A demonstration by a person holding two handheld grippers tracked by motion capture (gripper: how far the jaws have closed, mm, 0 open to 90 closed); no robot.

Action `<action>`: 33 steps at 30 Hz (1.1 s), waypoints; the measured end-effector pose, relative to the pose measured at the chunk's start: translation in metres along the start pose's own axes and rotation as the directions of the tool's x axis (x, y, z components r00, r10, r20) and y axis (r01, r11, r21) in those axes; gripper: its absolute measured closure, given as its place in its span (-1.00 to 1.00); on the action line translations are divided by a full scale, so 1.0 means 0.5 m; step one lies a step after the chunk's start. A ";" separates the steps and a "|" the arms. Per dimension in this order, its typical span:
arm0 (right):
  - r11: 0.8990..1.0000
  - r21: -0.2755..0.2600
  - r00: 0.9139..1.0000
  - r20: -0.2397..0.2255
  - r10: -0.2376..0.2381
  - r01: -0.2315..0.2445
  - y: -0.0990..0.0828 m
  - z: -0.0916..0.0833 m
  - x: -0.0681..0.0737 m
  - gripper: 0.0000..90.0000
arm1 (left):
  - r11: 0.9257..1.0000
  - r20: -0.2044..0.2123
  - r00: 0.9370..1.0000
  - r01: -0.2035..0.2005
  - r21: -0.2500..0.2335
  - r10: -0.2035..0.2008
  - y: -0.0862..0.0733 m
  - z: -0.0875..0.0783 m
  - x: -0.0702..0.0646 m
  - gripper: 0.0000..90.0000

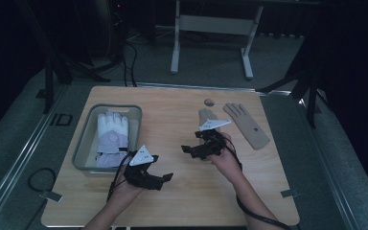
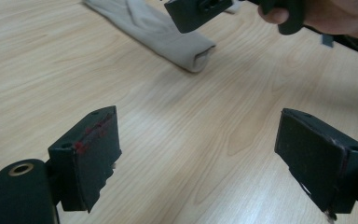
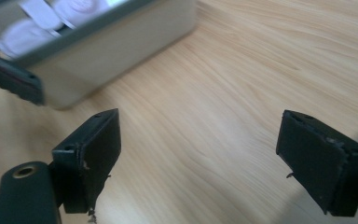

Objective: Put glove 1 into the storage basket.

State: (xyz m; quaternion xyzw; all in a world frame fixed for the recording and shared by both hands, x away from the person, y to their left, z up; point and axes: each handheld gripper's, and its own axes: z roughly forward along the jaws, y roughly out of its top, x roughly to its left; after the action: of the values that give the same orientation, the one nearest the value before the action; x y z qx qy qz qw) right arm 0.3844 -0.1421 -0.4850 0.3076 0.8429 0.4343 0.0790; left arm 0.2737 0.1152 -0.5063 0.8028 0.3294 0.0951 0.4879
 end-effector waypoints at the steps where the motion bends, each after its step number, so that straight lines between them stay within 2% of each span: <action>1: 1.000 0.002 1.000 0.013 -0.004 0.004 -0.005 -0.002 -0.004 -0.69 | 1.000 0.003 1.000 -0.002 -0.020 0.002 -0.010 0.007 -0.002 -0.69; 4: 1.000 -0.001 0.999 0.038 -0.014 0.014 -0.023 -0.007 -0.013 -0.69 | 0.999 -0.002 1.000 -0.012 -0.049 0.012 -0.025 0.019 -0.008 -0.69; 8: 1.000 0.007 0.998 0.056 -0.028 0.027 -0.039 -0.010 -0.019 -0.69 | 0.998 0.001 0.999 -0.040 -0.038 0.040 -0.044 0.040 -0.014 -0.69; 11: 1.000 -0.022 0.998 0.057 -0.011 0.012 -0.052 -0.015 -0.025 -0.69 | 0.998 0.002 0.999 -0.051 -0.033 0.051 -0.058 0.051 -0.014 -0.69; 14: 0.998 -0.066 0.998 0.057 0.007 -0.003 -0.063 -0.023 -0.029 -0.69 | 0.997 -0.016 0.998 -0.063 -0.040 0.062 -0.069 0.057 -0.012 -0.69; 17: 0.998 -0.061 0.997 0.081 0.001 0.004 -0.069 -0.028 -0.031 -0.70 | 0.996 -0.033 0.997 -0.076 -0.038 0.075 -0.076 0.061 -0.011 -0.69; 20: 0.998 -0.055 0.996 0.085 0.028 -0.024 -0.073 -0.034 -0.041 -0.73 | 0.997 -0.042 0.997 -0.068 -0.033 0.067 -0.080 0.065 -0.009 -0.69; 23: 0.994 -0.080 0.994 0.073 0.079 -0.073 -0.077 -0.045 -0.055 -0.76 | 0.998 -0.042 0.997 -0.064 -0.030 0.063 -0.082 0.067 -0.007 -0.69; 27: 0.993 -0.095 0.986 0.138 0.088 -0.075 -0.081 -0.053 -0.070 -0.76 | 0.998 -0.030 0.998 -0.059 -0.034 0.058 -0.086 0.070 -0.005 -0.69; 29: 0.993 -0.095 0.985 0.147 0.089 -0.076 -0.082 -0.055 -0.082 -0.76 | 0.998 -0.028 0.998 -0.060 -0.032 0.059 -0.086 0.071 -0.005 -0.69; 32: 0.995 -0.073 0.978 0.196 0.075 -0.061 -0.079 -0.055 -0.103 -0.66 | 0.997 -0.028 0.998 -0.063 -0.032 0.062 -0.086 0.072 -0.007 -0.69; 33: 0.996 -0.074 0.975 0.211 0.070 -0.056 -0.077 -0.056 -0.111 -0.56 | 0.997 -0.027 0.998 -0.064 -0.031 0.063 -0.087 0.072 -0.007 -0.69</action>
State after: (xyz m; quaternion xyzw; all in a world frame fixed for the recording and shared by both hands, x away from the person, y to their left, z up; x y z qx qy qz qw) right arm 0.4002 -0.2105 -0.5053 0.3762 0.8043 0.4291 0.1657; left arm 0.2691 0.1004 -0.5604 0.8037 0.3083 0.1261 0.4931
